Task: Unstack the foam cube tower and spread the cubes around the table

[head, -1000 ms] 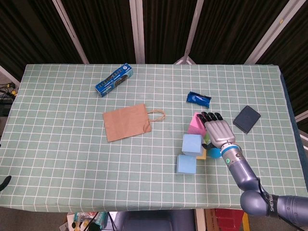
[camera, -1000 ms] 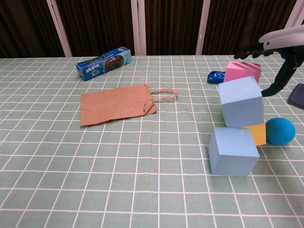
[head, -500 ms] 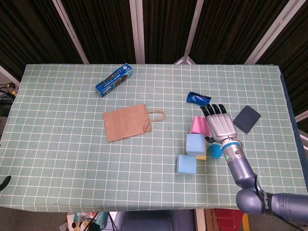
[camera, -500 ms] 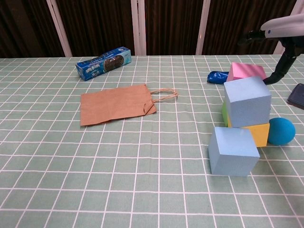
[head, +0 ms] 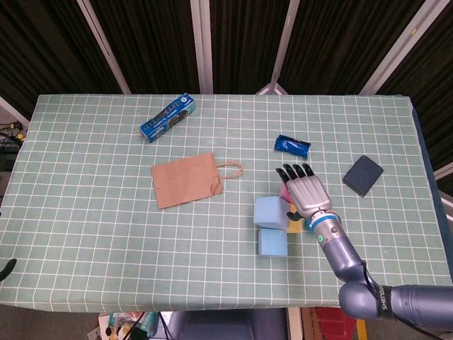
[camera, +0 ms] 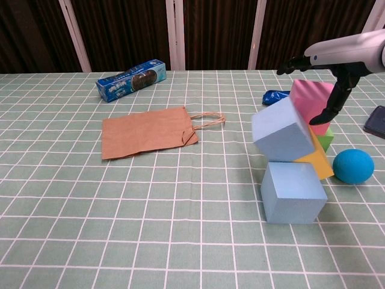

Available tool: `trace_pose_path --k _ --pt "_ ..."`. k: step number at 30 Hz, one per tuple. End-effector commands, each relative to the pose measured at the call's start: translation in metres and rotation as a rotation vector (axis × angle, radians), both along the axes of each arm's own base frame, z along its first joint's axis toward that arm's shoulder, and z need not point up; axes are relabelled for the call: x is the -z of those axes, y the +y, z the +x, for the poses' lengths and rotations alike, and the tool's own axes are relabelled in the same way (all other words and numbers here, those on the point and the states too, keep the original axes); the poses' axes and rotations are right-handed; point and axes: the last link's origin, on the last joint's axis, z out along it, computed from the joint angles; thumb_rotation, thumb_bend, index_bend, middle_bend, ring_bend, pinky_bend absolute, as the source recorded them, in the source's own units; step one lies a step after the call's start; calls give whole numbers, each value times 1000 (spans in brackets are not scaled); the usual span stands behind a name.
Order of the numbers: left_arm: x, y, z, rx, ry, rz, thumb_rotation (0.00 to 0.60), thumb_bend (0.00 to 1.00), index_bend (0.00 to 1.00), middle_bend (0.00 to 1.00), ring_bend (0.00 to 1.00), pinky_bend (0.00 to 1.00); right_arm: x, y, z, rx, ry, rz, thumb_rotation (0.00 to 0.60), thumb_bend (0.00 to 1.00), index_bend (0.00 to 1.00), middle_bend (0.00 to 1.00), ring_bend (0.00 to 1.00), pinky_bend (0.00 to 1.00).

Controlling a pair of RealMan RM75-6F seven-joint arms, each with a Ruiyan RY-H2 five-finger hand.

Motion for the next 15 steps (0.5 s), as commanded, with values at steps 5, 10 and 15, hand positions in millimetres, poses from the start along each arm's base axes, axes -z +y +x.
trace_pose_path --k 5,10,15 --pt "-1 -1 0 3 -8 1 600 305 108 0 0 17 8 0 10 5 -15 -12 600 238 0 76 17 0" --pt "-3 -1 -1 0 -13 6 600 305 108 0 0 17 12 -5 12 36 -14 -35 600 238 0 76 17 0" --pt "-4 -1 -1 -4 -15 8 600 305 108 0 0 17 13 -10 8 73 -5 -53 600 238 0 76 17 0"
